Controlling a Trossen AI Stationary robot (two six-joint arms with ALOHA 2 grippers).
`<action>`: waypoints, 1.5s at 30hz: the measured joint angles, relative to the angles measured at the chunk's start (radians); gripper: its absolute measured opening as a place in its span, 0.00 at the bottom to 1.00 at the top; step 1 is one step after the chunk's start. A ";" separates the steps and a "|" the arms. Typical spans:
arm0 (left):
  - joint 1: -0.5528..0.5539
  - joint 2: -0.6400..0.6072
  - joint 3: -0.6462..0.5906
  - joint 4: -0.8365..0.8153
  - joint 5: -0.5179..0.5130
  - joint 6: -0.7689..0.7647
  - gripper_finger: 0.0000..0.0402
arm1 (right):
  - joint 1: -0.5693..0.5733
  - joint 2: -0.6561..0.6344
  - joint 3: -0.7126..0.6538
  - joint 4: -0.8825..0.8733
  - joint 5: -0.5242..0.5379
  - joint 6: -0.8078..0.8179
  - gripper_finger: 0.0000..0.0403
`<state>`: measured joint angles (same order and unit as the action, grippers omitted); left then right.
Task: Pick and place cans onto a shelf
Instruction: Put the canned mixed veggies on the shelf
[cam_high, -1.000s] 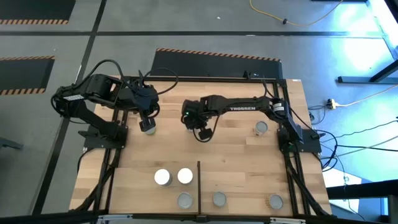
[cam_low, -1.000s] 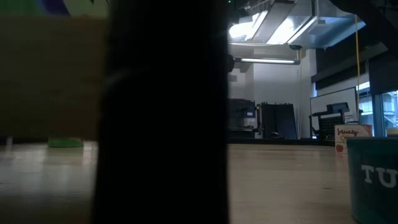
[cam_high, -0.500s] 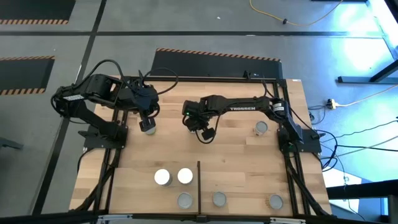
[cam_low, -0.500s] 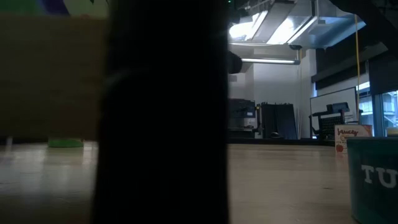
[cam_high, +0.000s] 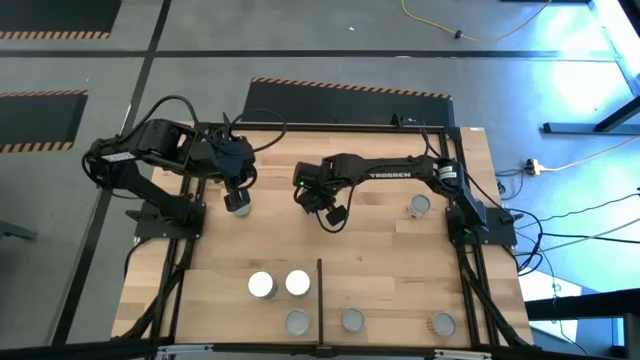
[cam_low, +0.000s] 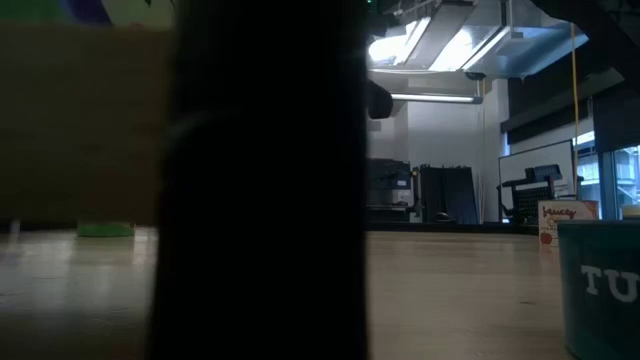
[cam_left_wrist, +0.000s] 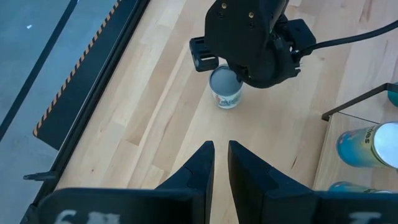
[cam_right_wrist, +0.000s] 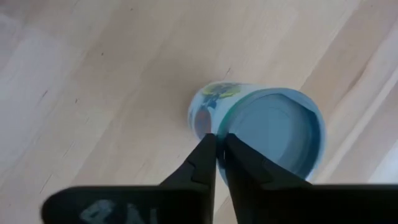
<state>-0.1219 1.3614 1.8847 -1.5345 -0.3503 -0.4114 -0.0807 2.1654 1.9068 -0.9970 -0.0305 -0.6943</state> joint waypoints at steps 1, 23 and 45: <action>0.000 0.000 0.000 0.000 0.000 0.000 0.10 | 0.000 0.000 0.000 0.000 -0.008 -0.012 0.09; 0.000 0.000 0.000 -0.036 0.003 0.190 0.10 | -0.005 -0.075 0.192 -0.079 0.154 -0.009 0.13; 0.148 0.115 0.000 0.100 0.274 1.093 0.10 | 0.028 -0.507 0.402 -0.225 0.142 0.246 0.13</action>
<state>0.0260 1.4759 1.8843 -1.4340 -0.0767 0.6816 -0.0528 1.6582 2.3093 -1.2219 0.1116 -0.4488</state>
